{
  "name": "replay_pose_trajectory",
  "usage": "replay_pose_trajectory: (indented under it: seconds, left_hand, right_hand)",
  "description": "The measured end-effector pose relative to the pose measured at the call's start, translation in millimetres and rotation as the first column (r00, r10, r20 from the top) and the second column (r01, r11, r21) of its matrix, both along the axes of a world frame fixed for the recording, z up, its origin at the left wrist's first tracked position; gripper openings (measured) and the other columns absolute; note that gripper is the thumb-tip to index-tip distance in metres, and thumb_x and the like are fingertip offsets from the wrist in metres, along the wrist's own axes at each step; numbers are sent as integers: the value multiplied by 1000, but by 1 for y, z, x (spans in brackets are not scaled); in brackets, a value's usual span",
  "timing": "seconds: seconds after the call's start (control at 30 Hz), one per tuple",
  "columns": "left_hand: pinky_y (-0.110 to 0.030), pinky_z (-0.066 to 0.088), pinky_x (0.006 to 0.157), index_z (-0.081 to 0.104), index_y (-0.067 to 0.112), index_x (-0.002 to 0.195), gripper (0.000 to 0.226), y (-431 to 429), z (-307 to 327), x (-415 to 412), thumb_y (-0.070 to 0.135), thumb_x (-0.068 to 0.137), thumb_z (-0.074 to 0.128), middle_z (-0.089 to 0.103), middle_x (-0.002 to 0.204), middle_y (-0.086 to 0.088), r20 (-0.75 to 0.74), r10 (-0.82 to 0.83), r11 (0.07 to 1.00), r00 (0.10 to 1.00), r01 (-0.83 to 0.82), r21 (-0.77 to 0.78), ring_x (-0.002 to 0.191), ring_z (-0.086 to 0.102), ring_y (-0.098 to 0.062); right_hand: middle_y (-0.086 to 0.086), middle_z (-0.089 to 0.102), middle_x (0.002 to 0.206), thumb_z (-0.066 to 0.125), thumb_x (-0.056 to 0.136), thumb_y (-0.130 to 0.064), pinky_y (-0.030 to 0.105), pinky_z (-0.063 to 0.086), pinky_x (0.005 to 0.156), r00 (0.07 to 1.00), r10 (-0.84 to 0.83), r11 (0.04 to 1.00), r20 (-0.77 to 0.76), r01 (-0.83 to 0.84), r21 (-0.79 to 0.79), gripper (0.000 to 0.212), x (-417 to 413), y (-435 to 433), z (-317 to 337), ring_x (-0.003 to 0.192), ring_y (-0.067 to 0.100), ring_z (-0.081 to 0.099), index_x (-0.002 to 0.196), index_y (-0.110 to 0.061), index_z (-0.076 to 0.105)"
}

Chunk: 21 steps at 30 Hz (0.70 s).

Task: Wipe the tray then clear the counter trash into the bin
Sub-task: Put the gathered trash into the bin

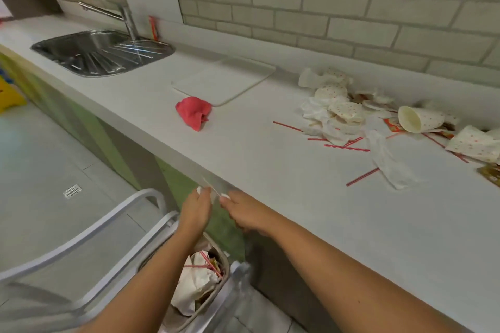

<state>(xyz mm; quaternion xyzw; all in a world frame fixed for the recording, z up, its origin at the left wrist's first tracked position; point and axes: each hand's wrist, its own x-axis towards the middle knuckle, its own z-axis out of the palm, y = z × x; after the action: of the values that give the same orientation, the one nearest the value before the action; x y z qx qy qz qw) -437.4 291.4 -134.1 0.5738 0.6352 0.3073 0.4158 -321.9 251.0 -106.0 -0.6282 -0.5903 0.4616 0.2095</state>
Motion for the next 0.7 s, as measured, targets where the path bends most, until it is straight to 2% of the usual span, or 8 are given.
replay_pose_trajectory:
  seconds: [0.1,0.23,0.3,0.37,0.43,0.5,0.57,0.7]
  left_hand:
    - [-42,44,78,54,-1,105,37,12,-39,-37,27,94,31,56,111,-29,-31,124,964,992,-128,-233,86,47,-26]
    - [-28,40,49,55,-5,103,47,-3,-64,-69,29,96,22,55,76,-20,-91,80,892,993,-112,-439,61,51,-29]
    - [-42,51,67,44,1,128,51,-13,-67,-73,38,99,23,57,110,-28,-44,130,855,991,-134,-501,91,59,-40]
    - [-50,47,86,15,14,147,69,-17,-66,-78,57,94,26,32,145,-23,-23,232,784,972,-201,-588,116,49,-46]
    - [-54,41,99,-5,19,149,80,-17,-62,-81,64,90,24,16,154,-19,-20,239,784,971,-205,-586,128,38,-46]
    - [-50,24,112,-7,12,149,78,-15,-60,-84,59,93,20,7,156,-18,-37,197,833,980,-188,-520,141,19,-39]
    - [-42,16,115,-1,8,150,72,-11,-58,-85,53,96,17,5,157,-17,-39,164,874,986,-164,-457,144,13,-33]
    - [-38,27,110,24,8,145,59,-1,-48,-74,45,99,23,31,149,-19,-43,152,924,988,-157,-349,135,33,-34]
  right_hand:
    - [2,45,65,35,100,-26,25,34,49,991,91,990,97,-80,-115,23,-20,5,-23,53,16,43,88,-12,48]
    - [10,44,57,44,92,-11,24,35,40,958,189,937,217,-110,-330,25,-43,6,-50,44,20,42,68,-5,45]
    - [10,45,56,44,93,-9,24,39,36,971,152,925,184,-75,-373,28,-54,5,-60,42,19,45,64,-7,42]
    - [11,54,67,46,96,-20,23,46,43,990,99,915,104,-50,-400,26,-66,7,-62,48,18,56,74,-6,48]
    - [20,61,113,44,97,-37,27,50,80,992,97,921,85,-57,-385,43,-75,11,-65,97,23,66,116,1,54]
    - [16,37,148,41,97,-42,29,34,105,991,96,934,94,-57,-353,61,-79,16,-64,135,26,39,144,-4,31]
    - [11,27,154,40,99,-38,28,29,109,990,114,951,89,-82,-299,61,-79,18,-59,140,25,30,148,-7,21]
    - [14,46,141,41,99,-30,30,42,94,978,149,964,148,-110,-244,47,-70,21,-43,125,28,48,139,-6,39]
